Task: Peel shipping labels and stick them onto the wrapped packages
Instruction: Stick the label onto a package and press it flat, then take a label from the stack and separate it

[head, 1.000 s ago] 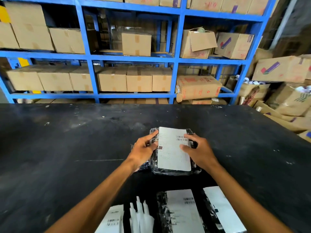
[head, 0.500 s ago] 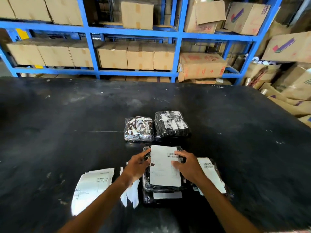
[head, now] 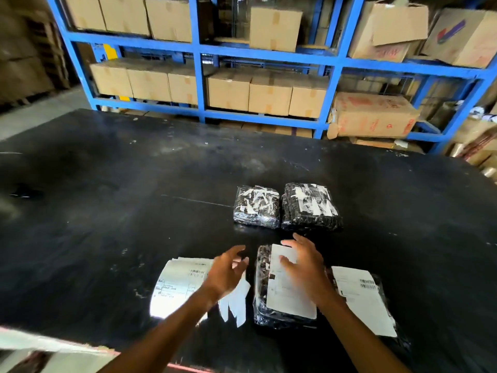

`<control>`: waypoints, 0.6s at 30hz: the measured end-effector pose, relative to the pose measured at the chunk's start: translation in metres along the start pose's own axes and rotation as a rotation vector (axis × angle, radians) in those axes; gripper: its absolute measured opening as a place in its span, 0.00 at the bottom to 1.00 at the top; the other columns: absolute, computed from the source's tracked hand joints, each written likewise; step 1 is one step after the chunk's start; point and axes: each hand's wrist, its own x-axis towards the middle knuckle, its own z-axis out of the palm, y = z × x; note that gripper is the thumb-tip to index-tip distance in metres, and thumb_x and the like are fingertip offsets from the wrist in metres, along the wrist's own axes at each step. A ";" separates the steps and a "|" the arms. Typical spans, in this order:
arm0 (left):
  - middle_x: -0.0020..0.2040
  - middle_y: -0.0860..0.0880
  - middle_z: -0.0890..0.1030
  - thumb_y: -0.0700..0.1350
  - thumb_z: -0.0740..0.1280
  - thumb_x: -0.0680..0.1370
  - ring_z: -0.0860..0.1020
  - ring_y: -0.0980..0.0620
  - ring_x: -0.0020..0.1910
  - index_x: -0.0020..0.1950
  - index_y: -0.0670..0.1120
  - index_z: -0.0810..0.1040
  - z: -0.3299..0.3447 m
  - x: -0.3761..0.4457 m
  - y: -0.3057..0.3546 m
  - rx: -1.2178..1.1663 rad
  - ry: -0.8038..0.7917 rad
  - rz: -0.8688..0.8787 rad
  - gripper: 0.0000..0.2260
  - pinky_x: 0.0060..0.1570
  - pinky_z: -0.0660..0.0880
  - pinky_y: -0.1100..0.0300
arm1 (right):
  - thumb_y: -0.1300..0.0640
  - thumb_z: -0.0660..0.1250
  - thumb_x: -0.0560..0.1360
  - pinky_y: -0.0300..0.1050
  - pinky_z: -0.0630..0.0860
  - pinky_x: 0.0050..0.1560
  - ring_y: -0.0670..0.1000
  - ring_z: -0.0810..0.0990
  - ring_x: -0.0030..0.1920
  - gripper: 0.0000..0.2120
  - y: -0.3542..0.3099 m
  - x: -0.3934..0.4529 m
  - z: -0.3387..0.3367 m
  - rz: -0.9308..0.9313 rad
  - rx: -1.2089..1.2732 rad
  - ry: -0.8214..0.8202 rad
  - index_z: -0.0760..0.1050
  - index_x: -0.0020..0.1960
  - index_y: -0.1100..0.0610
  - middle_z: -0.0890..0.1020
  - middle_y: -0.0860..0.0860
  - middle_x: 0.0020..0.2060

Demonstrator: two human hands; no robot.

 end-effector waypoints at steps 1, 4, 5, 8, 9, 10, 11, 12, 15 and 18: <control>0.59 0.41 0.81 0.45 0.64 0.79 0.80 0.46 0.58 0.66 0.42 0.73 -0.013 0.001 -0.007 0.027 0.048 -0.011 0.16 0.54 0.73 0.61 | 0.60 0.68 0.74 0.50 0.58 0.73 0.55 0.64 0.72 0.18 -0.011 0.005 0.006 -0.036 0.027 -0.009 0.76 0.63 0.57 0.70 0.55 0.70; 0.55 0.42 0.83 0.44 0.66 0.77 0.81 0.46 0.52 0.60 0.40 0.77 -0.051 0.001 -0.036 0.137 0.179 -0.064 0.13 0.52 0.76 0.58 | 0.56 0.68 0.73 0.50 0.66 0.68 0.53 0.72 0.65 0.15 -0.046 0.021 0.035 -0.138 0.043 -0.116 0.78 0.60 0.54 0.78 0.53 0.61; 0.54 0.43 0.83 0.44 0.67 0.77 0.81 0.46 0.51 0.59 0.41 0.78 -0.063 -0.001 -0.047 0.181 0.214 -0.096 0.12 0.51 0.77 0.57 | 0.54 0.68 0.73 0.50 0.68 0.67 0.52 0.74 0.64 0.15 -0.055 0.026 0.045 -0.157 0.020 -0.169 0.78 0.60 0.52 0.80 0.52 0.60; 0.52 0.45 0.83 0.49 0.69 0.75 0.81 0.46 0.49 0.55 0.45 0.78 -0.090 -0.008 -0.080 0.248 0.286 -0.247 0.12 0.50 0.78 0.55 | 0.53 0.67 0.72 0.49 0.71 0.66 0.52 0.76 0.63 0.17 -0.080 0.041 0.078 -0.181 -0.027 -0.368 0.78 0.60 0.53 0.81 0.52 0.60; 0.51 0.46 0.83 0.51 0.69 0.74 0.81 0.47 0.48 0.53 0.46 0.78 -0.095 -0.011 -0.089 0.253 0.297 -0.299 0.12 0.48 0.78 0.56 | 0.54 0.67 0.72 0.48 0.72 0.65 0.52 0.77 0.62 0.17 -0.088 0.044 0.090 -0.196 -0.045 -0.438 0.78 0.60 0.54 0.81 0.52 0.60; 0.50 0.47 0.83 0.53 0.70 0.73 0.81 0.47 0.47 0.50 0.47 0.77 -0.101 -0.015 -0.097 0.261 0.305 -0.340 0.11 0.47 0.77 0.57 | 0.54 0.67 0.72 0.47 0.73 0.63 0.52 0.79 0.60 0.17 -0.097 0.047 0.100 -0.201 -0.075 -0.506 0.78 0.59 0.55 0.81 0.53 0.59; 0.49 0.48 0.83 0.55 0.70 0.73 0.80 0.48 0.46 0.47 0.49 0.76 -0.102 -0.018 -0.102 0.266 0.303 -0.369 0.11 0.44 0.76 0.58 | 0.53 0.67 0.70 0.45 0.76 0.59 0.52 0.80 0.57 0.15 -0.102 0.049 0.108 -0.203 -0.105 -0.555 0.79 0.57 0.54 0.83 0.53 0.56; 0.47 0.48 0.82 0.56 0.70 0.72 0.80 0.50 0.44 0.45 0.49 0.74 -0.103 -0.019 -0.107 0.259 0.301 -0.391 0.12 0.42 0.75 0.59 | 0.53 0.66 0.69 0.45 0.78 0.54 0.52 0.82 0.53 0.13 -0.106 0.051 0.117 -0.212 -0.138 -0.595 0.80 0.52 0.54 0.84 0.52 0.51; 0.41 0.50 0.80 0.55 0.73 0.70 0.79 0.51 0.40 0.40 0.49 0.75 -0.104 -0.021 -0.122 0.189 0.309 -0.424 0.12 0.38 0.76 0.59 | 0.55 0.67 0.69 0.41 0.74 0.44 0.48 0.77 0.44 0.04 -0.115 0.053 0.138 -0.238 -0.223 -0.672 0.78 0.42 0.53 0.78 0.46 0.39; 0.32 0.51 0.80 0.51 0.76 0.68 0.79 0.56 0.32 0.32 0.49 0.75 -0.106 -0.019 -0.130 0.093 0.351 -0.442 0.13 0.34 0.75 0.62 | 0.56 0.65 0.70 0.34 0.66 0.34 0.47 0.72 0.42 0.14 -0.117 0.051 0.147 -0.253 -0.254 -0.705 0.65 0.29 0.49 0.68 0.42 0.30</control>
